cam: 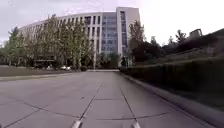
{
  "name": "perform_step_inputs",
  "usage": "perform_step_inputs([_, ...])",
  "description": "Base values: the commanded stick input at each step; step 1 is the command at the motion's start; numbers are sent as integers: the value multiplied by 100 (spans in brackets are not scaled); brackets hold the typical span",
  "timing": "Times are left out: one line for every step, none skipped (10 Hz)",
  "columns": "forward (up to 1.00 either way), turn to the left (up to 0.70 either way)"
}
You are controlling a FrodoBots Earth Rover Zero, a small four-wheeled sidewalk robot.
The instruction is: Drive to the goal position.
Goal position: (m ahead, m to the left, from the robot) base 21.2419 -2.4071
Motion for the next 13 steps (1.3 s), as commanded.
perform_step_inputs([70,0])
perform_step_inputs([70,0])
perform_step_inputs([70,0])
perform_step_inputs([70,0])
perform_step_inputs([70,0])
perform_step_inputs([70,0])
perform_step_inputs([70,0])
perform_step_inputs([70,0])
perform_step_inputs([70,0])
perform_step_inputs([70,0])
perform_step_inputs([70,0])
perform_step_inputs([70,0])
perform_step_inputs([70,0])
